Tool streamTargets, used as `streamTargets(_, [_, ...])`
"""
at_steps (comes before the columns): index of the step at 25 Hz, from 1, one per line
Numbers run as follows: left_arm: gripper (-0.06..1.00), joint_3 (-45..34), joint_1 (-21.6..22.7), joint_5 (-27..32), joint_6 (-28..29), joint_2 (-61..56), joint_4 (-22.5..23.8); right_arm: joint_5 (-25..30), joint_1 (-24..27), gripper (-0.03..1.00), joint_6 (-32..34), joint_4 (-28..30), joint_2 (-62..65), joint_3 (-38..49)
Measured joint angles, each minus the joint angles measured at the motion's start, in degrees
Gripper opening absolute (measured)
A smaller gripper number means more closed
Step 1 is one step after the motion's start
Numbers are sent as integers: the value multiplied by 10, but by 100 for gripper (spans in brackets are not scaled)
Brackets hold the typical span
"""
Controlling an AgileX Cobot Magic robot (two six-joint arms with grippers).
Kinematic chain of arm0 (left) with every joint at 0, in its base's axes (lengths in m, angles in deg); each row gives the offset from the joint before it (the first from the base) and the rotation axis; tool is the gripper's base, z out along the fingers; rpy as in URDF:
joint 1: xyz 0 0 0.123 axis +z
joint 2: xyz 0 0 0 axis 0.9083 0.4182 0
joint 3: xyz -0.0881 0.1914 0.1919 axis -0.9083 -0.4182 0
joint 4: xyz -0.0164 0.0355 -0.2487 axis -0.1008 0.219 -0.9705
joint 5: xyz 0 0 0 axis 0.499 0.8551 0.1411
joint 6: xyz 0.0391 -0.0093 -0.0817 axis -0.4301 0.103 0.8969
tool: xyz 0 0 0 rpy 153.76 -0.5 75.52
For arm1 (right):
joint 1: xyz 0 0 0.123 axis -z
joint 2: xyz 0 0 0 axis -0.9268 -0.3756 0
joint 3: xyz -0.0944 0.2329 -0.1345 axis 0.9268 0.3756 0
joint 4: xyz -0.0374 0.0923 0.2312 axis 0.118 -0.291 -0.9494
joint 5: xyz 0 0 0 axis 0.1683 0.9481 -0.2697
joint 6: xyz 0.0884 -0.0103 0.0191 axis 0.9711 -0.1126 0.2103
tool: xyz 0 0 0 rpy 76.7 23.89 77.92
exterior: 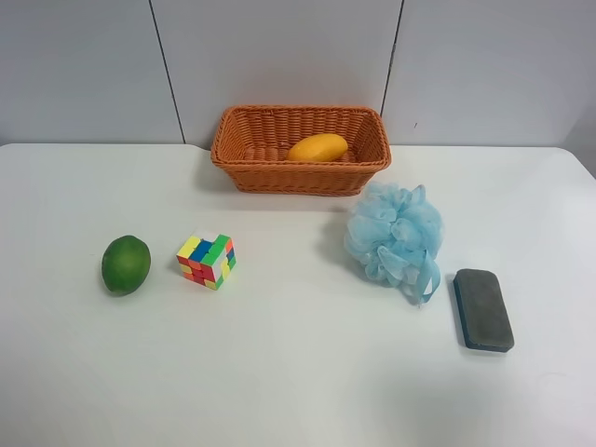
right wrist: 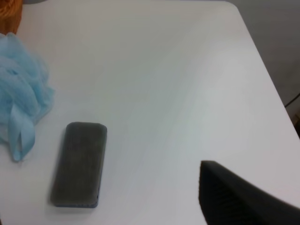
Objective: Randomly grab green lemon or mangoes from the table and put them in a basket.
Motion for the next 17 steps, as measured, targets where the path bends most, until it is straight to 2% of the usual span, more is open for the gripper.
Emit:
streamTargets(3, [99, 0, 12, 0, 0, 0, 0, 0, 0, 81, 0, 0, 0, 0])
streamTargets(8, [99, 0, 65, 0, 0, 0, 0, 0, 0, 81, 0, 0, 0, 0])
streamTargets(17, [99, 0, 72, 0, 0, 0, 0, 0, 0, 81, 0, 0, 0, 0])
